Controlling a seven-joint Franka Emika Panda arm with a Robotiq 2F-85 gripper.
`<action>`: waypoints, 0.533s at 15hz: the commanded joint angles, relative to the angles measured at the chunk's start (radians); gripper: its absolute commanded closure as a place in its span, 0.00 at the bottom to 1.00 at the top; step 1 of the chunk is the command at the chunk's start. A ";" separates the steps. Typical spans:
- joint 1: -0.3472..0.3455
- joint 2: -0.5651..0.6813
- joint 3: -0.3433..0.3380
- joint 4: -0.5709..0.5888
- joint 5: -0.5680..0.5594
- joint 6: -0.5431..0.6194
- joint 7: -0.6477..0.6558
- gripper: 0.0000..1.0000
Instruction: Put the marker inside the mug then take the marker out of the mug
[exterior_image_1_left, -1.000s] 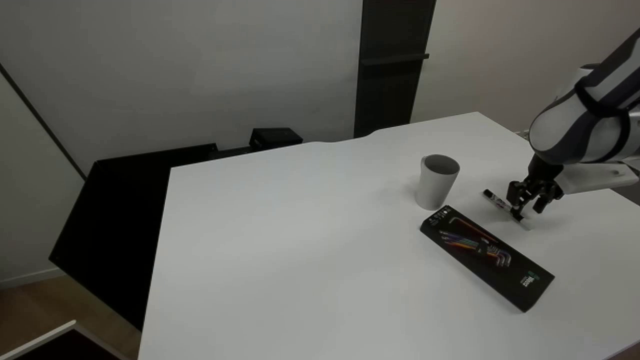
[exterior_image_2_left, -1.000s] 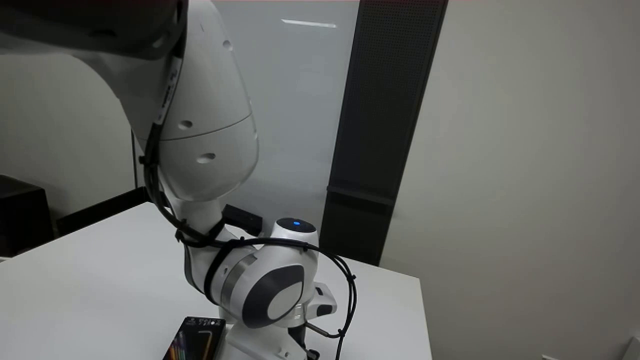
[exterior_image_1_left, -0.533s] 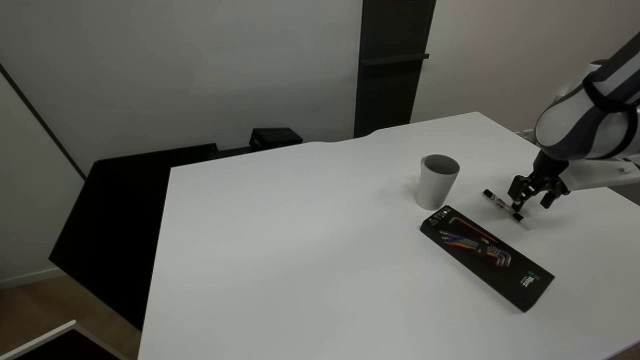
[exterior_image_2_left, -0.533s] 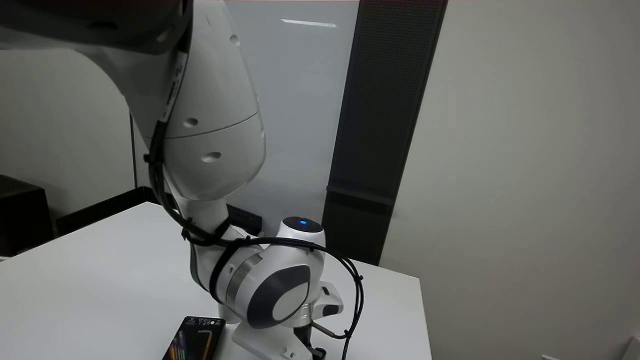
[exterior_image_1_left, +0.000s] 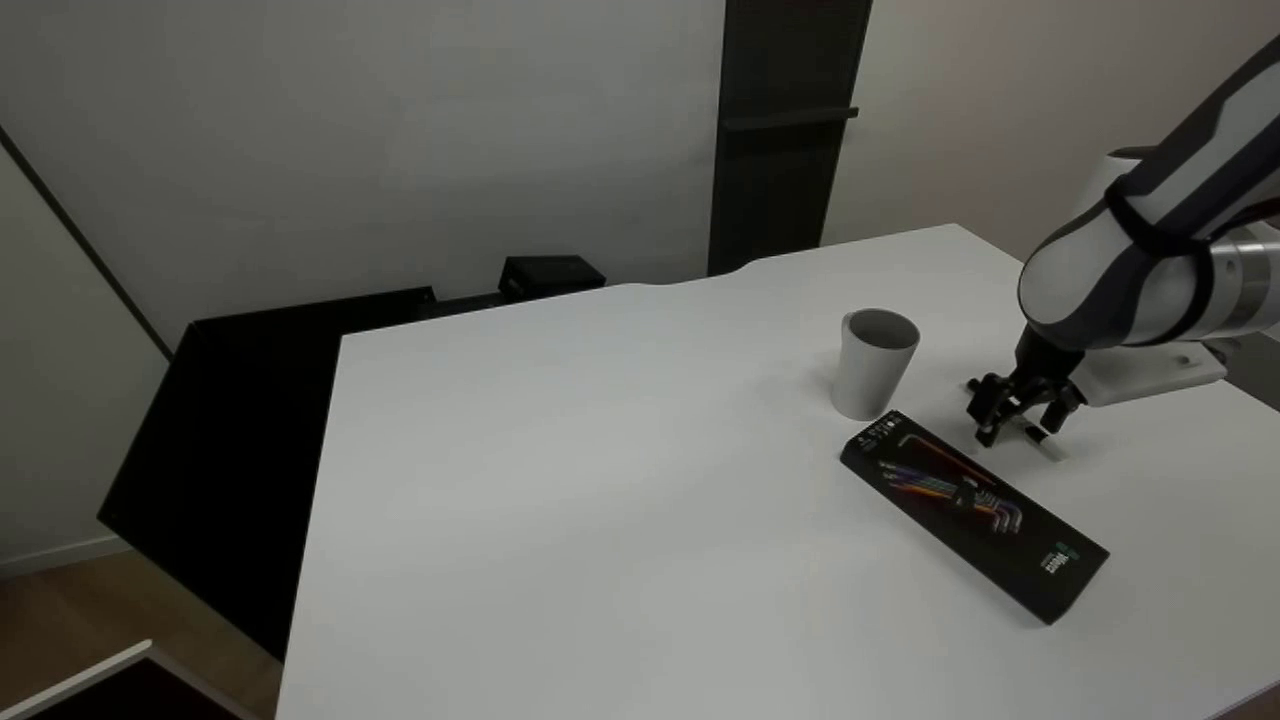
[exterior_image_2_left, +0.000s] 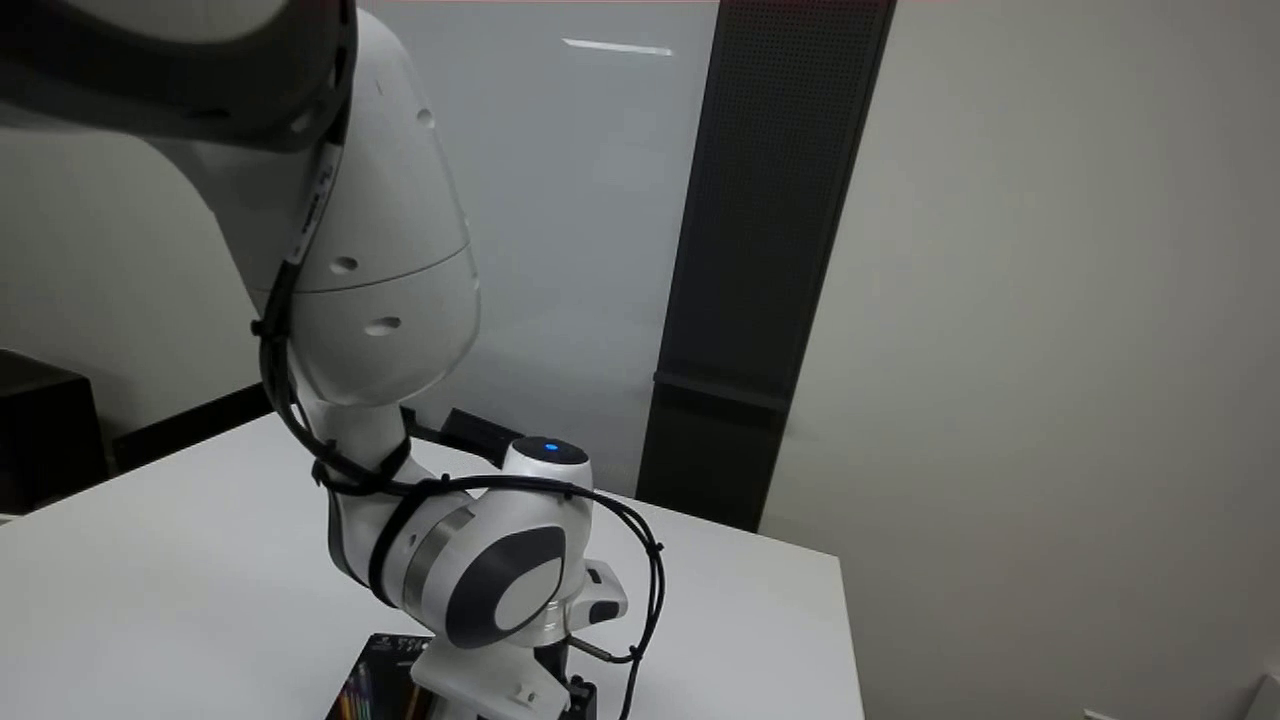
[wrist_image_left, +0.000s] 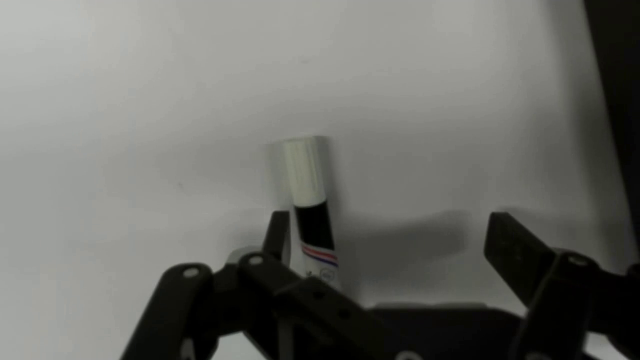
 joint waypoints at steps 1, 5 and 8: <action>0.011 0.031 -0.021 0.022 -0.021 -0.014 0.026 0.25; 0.019 0.027 -0.041 0.032 -0.020 -0.019 0.041 0.45; 0.029 0.024 -0.068 0.056 -0.015 -0.066 0.070 0.63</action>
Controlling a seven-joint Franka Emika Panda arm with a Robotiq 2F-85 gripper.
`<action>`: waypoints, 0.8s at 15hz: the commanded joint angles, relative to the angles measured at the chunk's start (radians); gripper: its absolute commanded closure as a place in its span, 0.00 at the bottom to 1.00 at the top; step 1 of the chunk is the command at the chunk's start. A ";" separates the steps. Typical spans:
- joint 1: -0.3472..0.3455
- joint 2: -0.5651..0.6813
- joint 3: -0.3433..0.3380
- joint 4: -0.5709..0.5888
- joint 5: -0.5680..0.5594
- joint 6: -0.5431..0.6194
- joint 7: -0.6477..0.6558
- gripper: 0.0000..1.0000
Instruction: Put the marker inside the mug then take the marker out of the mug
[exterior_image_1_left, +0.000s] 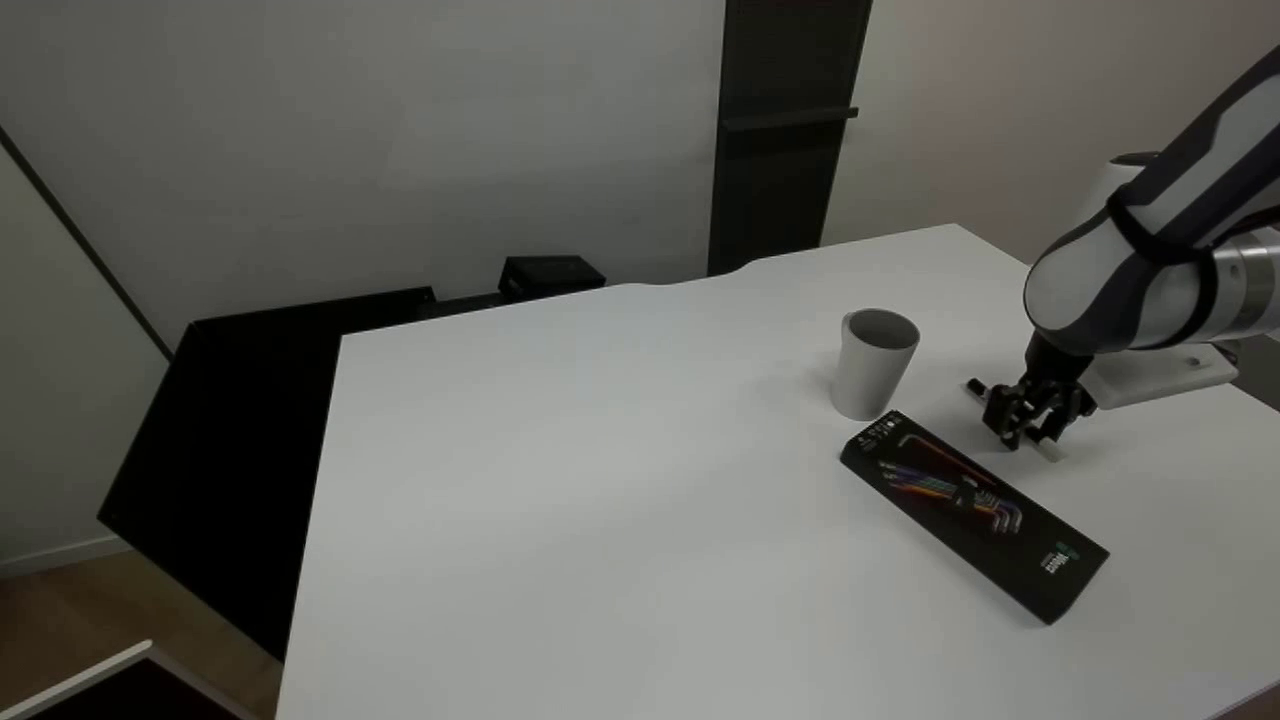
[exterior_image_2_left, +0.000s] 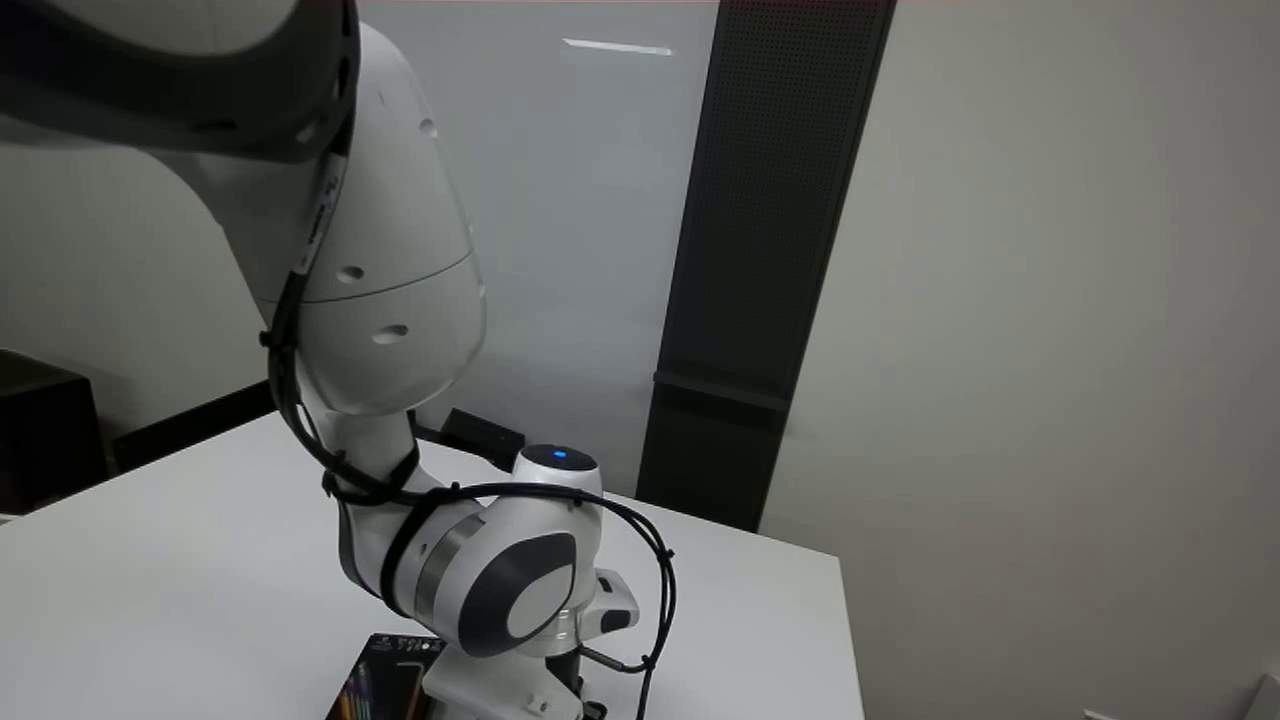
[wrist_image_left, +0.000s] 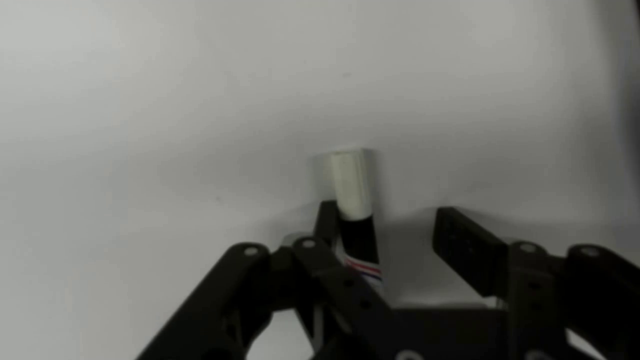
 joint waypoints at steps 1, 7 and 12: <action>0.025 0.006 -0.049 0.046 -0.013 -0.066 0.080 0.69; 0.041 -0.071 -0.117 0.081 -0.017 -0.196 0.151 0.93; 0.019 -0.177 -0.098 0.178 0.015 -0.458 0.187 0.93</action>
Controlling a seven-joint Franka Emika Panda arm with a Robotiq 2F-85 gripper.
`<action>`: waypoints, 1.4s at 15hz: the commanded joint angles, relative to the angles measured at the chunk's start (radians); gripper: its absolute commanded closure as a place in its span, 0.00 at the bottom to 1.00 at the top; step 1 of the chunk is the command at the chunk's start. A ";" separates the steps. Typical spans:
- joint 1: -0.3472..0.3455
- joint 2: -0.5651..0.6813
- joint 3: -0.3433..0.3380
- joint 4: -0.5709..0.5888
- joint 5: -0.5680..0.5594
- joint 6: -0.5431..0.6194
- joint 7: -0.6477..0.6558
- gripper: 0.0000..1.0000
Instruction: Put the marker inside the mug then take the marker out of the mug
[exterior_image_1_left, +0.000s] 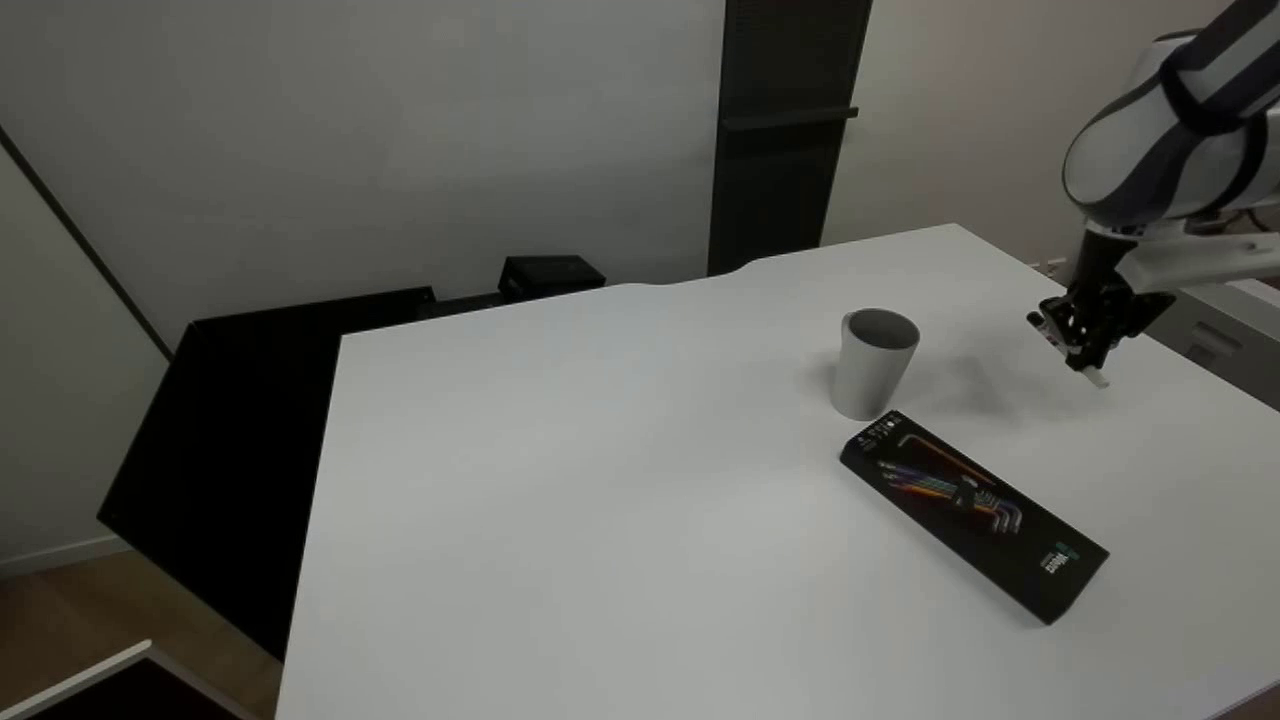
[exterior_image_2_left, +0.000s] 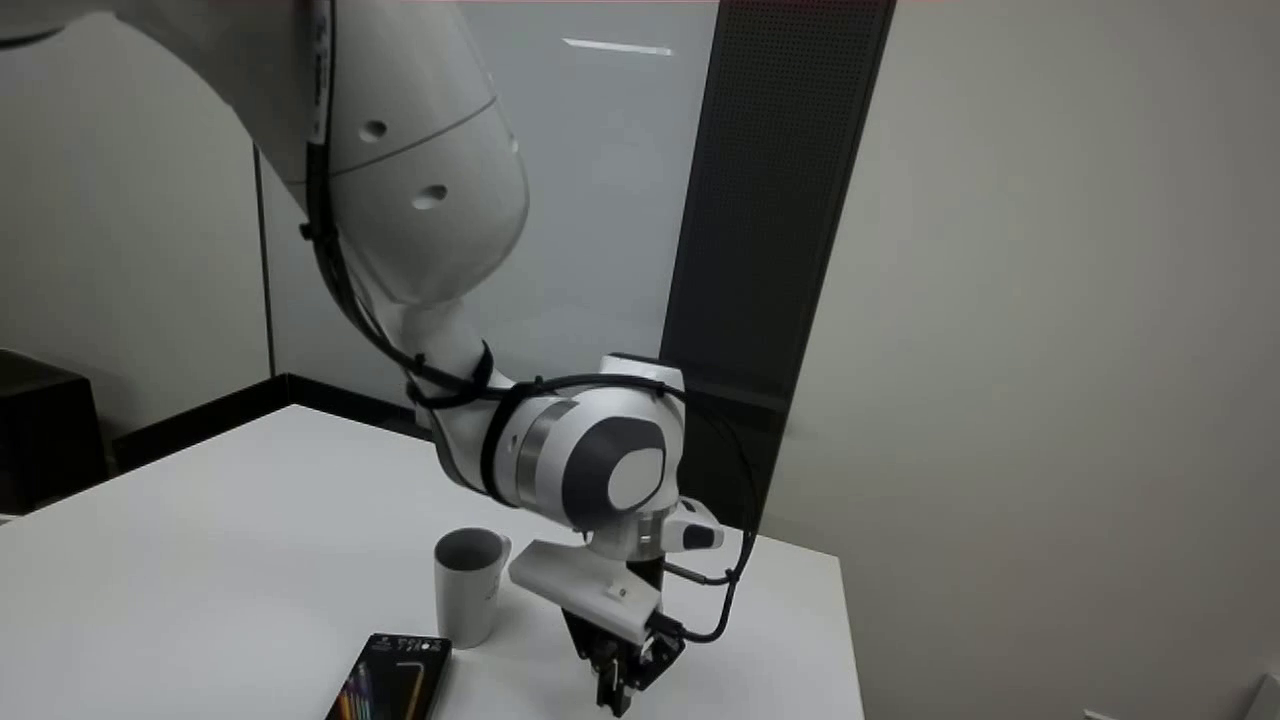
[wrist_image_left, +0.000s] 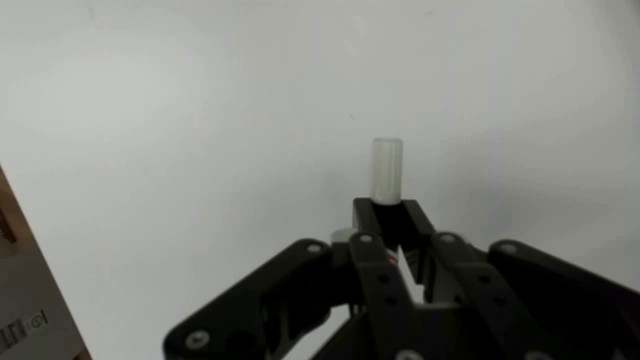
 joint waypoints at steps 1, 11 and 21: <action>-0.023 -0.082 0.036 0.097 0.035 -0.260 0.065 0.93; -0.100 -0.050 0.119 0.500 0.338 -0.910 0.242 0.93; -0.184 0.202 0.209 0.752 0.719 -1.124 0.477 0.93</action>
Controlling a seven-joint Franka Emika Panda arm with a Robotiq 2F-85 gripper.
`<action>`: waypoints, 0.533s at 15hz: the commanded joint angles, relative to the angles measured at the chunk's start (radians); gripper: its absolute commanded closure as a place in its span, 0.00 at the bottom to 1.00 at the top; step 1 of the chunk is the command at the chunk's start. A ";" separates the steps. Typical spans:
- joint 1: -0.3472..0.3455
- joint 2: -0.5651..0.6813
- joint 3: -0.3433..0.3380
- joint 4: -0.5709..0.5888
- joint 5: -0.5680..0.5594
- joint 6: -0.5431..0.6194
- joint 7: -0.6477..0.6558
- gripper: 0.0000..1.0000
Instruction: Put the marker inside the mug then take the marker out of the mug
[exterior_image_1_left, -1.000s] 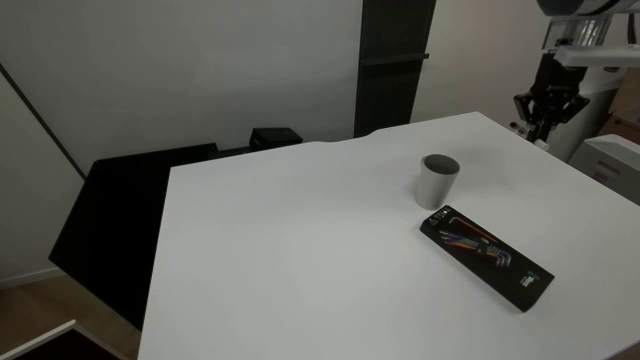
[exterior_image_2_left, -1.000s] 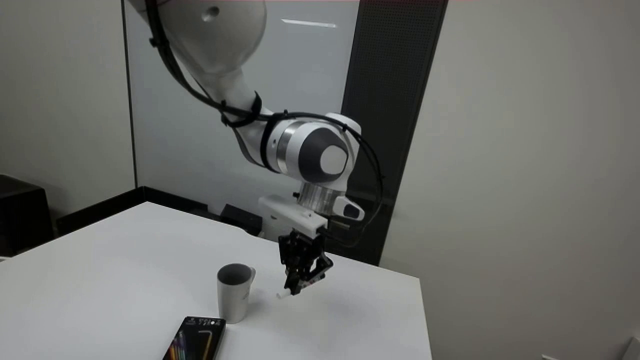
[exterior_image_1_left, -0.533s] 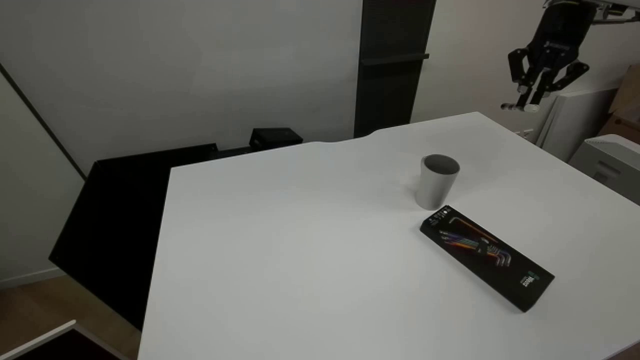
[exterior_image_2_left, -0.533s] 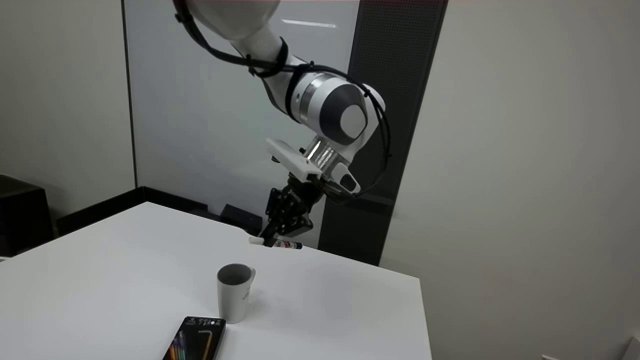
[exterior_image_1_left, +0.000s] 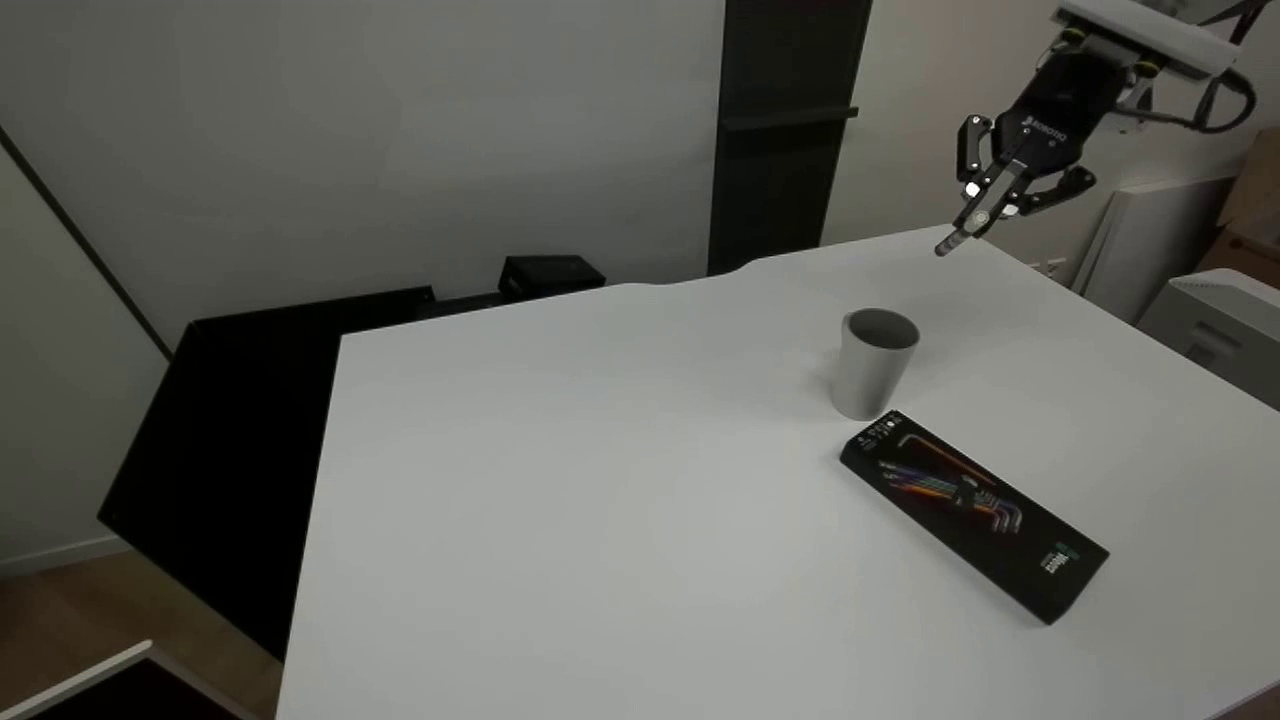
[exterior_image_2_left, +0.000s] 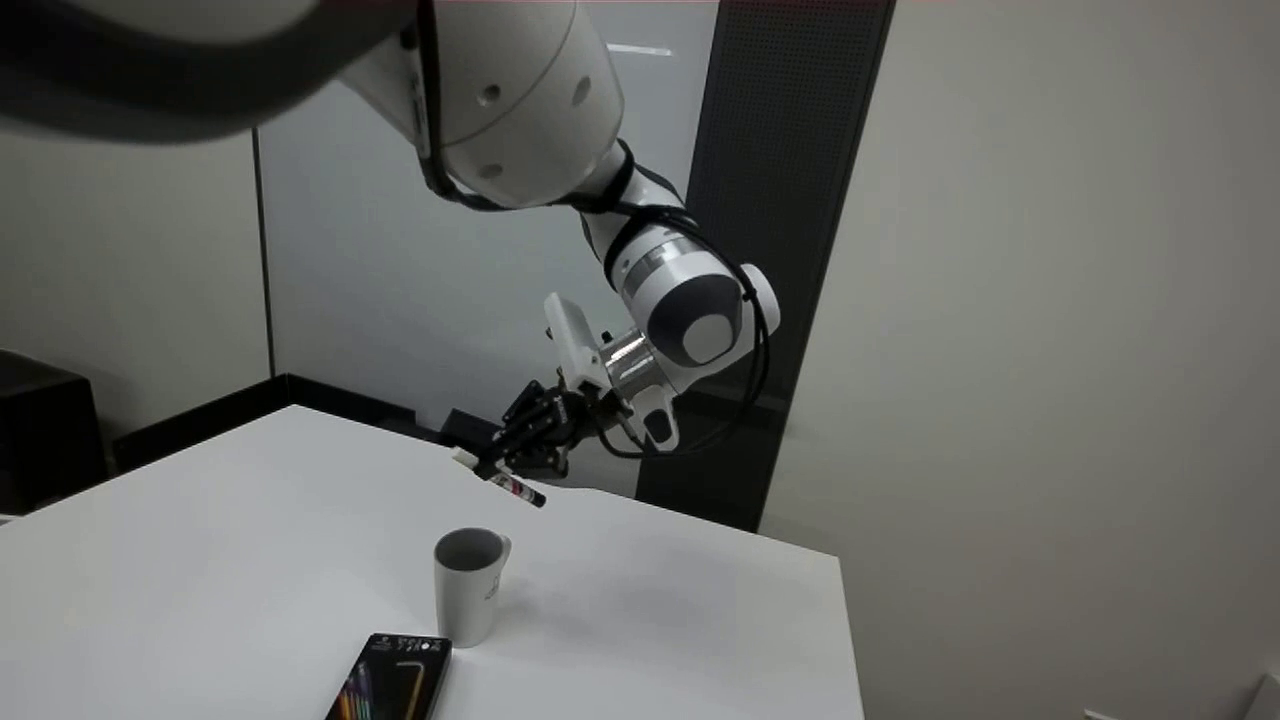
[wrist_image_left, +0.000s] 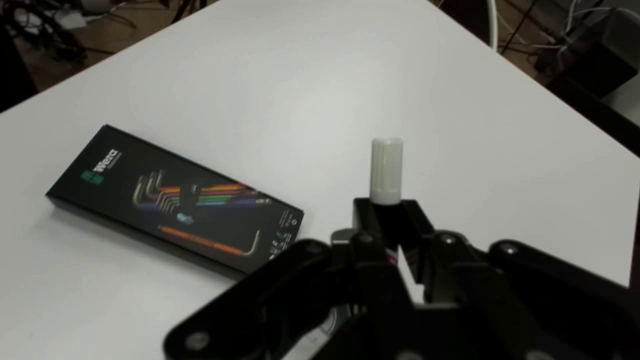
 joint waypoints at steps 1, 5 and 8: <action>-0.027 0.118 0.039 0.152 0.129 -0.084 0.158 0.93; -0.034 0.204 0.048 0.211 0.277 -0.103 0.293 0.93; -0.041 0.249 0.043 0.227 0.351 -0.100 0.357 0.93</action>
